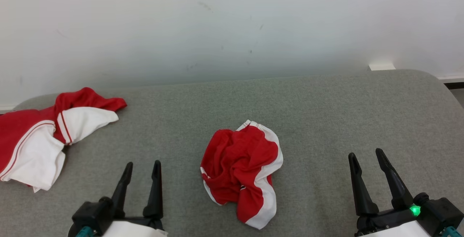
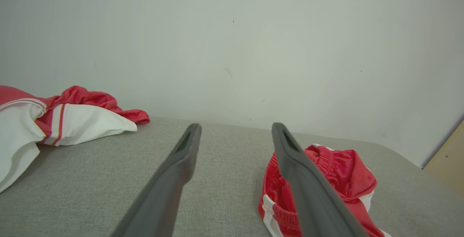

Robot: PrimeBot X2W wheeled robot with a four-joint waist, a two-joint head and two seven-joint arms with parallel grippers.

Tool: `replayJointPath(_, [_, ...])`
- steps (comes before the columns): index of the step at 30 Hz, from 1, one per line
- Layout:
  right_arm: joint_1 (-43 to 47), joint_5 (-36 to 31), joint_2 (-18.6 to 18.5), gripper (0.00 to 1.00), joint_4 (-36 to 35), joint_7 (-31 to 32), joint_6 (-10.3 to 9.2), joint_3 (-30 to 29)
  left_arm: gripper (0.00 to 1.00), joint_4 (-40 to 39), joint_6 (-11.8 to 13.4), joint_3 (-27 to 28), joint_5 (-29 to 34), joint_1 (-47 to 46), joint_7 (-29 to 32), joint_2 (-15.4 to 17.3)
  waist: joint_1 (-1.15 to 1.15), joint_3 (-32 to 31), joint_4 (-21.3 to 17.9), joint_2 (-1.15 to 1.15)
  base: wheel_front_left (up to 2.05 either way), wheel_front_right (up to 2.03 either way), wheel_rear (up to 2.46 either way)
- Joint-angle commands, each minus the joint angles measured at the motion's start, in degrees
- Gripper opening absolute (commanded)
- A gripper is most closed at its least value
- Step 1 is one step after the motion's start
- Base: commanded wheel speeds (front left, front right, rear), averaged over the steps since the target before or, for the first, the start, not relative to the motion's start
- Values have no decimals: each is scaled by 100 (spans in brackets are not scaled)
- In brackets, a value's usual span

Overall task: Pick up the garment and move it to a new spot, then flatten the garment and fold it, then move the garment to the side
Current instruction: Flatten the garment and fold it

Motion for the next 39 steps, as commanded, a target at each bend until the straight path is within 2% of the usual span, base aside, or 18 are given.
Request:
replayJointPath(1, [-35,51,-21,100,17,6,-10,5,100,20,-6,3,4,-37,-3,17,0,2,-7,0,0,0,0])
replayJointPath(9, [11,134,1,100,122,6,-10,159,100,40,-30,-20,24,-54,-3,17,0,18,-39,0,0,0,0])
replayJointPath(16, [-49,558,-142,100,756,6,-10,1004,100,100,-65,-95,-42,-101,-3,18,0,22,75,0,0,0,0])
replayJointPath(24, [-392,1335,-166,100,1985,173,-10,2079,100,109,-17,-197,-106,-153,-3,19,0,91,520,0,0,0,0])
replayJointPath(33, [-901,1969,-113,100,2990,218,-10,2537,100,138,-15,-209,-134,-208,-3,18,0,262,1102,0,0,0,0])
replayJointPath(34, [-932,2012,-107,88,3053,213,-10,2581,100,138,-10,-196,-132,-212,-3,18,0,278,1145,0,0,0,0])
replayJointPath(35, [-976,2054,-108,57,3121,210,-10,2635,100,138,-21,-190,-133,-219,-3,18,0,290,1182,0,0,0,0])
replayJointPath(36, [-1021,2082,-116,7,3149,192,-10,2694,100,143,-32,-179,-124,-220,-3,17,0,298,1215,0,0,0,0])
replayJointPath(37, [-1046,2131,-117,0,3163,163,-10,2724,100,148,-46,-169,-118,-220,-3,18,0,304,1238,0,0,0,0])
replayJointPath(39, [-1072,2254,-122,0,3162,118,-10,2807,100,150,-67,-155,-106,-207,-3,18,0,305,1262,0,0,0,0])
